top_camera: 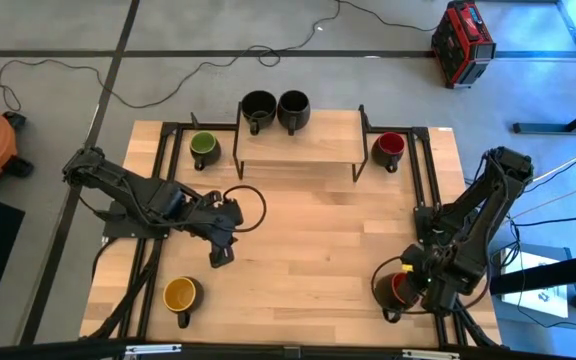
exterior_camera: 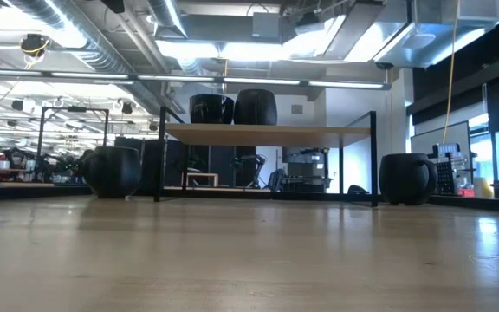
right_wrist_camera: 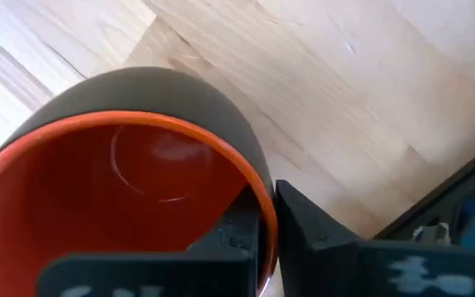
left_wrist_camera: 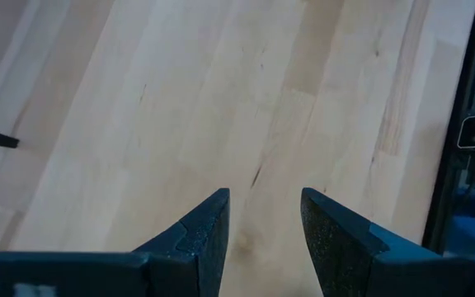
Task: Place coffee mugs
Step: Put the bottom right orange mug on the shelf
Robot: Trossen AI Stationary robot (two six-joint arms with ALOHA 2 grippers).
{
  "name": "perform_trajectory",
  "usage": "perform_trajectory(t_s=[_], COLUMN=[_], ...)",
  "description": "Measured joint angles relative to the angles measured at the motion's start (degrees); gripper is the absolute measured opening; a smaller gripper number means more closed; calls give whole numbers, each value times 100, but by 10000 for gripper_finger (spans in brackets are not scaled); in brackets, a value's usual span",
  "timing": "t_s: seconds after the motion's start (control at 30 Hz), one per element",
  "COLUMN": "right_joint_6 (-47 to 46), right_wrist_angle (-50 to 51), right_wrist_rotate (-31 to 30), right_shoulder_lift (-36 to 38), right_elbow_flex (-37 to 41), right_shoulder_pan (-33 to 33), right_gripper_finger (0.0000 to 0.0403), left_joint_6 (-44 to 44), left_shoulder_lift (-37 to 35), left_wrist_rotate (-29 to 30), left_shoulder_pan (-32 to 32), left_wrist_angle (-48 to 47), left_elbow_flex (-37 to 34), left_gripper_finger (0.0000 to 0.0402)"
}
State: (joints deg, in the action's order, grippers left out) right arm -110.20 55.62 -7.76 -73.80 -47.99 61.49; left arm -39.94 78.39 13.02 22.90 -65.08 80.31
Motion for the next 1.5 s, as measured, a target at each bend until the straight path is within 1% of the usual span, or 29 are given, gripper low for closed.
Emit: perform_trajectory(t_s=[0.1,0.2,0.3,0.37,0.53,0.63,0.73,0.83,1.03,1.23,1.37,1.5], right_joint_6=[330,809,1523,2098,3576,4442,5380,6387,8152,9595,10328,11012], right_wrist_angle=[167,386,923,1198,1796,1847,1976,2008,2368,2595,2466,2413], right_wrist_rotate=[15,-25,-304,-469,-894,-1147,-1249,-1226,-1226,-1151,-1119,-1112], right_shoulder_lift=[0,0,8,7,7,2,-54,-223,-805,-1504,-2011,-2515], right_elbow_flex=[-115,-509,-995,-1317,-2163,-2674,-3141,-3602,-4691,-5785,-6258,-6534], right_shoulder_pan=[-68,-305,-694,-1066,-2149,-2918,-3698,-4511,-6025,-7444,-8342,-9069], right_gripper_finger=[9,6,6,5,4,3,3,2,2,1,1,1], left_joint_6=[111,286,373,466,899,1233,1592,1984,2531,2857,2987,3005], left_shoulder_lift=[0,-15,-77,-161,-493,-737,-971,-1172,-1359,-1408,-1421,-1416], left_wrist_rotate=[-7,-52,-58,-66,-69,-63,-68,-63,-67,-70,-68,-68], left_shoulder_pan=[0,0,-36,-88,-372,-608,-866,-1100,-1436,-1753,-1939,-2106], left_wrist_angle=[0,-46,-174,-292,-383,-449,-519,-537,-646,-634,-629,-605], left_elbow_flex=[0,0,0,0,2,2,2,0,9,2,2,2], left_gripper_finger=[146,146,146,146,146,146,146,146,146,146,146,146])
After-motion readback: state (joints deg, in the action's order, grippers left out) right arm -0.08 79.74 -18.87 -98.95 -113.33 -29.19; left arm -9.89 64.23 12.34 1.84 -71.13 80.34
